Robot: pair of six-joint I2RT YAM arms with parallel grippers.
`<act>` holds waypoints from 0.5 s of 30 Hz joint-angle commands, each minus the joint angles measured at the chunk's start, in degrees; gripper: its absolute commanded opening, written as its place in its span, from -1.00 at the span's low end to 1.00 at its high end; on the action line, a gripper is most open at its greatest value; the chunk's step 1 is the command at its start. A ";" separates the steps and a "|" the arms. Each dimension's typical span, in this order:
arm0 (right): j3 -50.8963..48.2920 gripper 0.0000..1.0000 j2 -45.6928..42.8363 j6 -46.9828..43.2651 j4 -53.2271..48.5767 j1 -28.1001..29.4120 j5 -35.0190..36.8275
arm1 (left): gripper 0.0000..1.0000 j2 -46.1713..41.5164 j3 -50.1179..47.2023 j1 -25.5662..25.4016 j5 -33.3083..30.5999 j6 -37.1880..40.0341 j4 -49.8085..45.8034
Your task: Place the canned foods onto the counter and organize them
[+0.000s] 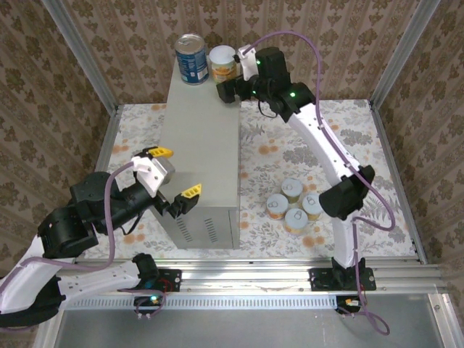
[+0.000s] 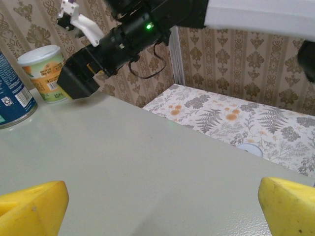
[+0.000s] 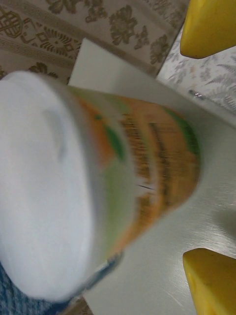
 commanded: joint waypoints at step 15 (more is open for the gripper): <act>-45.16 1.00 -46.61 3.90 -6.26 -0.19 6.31 | 1.00 10.33 7.92 0.44 1.73 -2.37 -1.04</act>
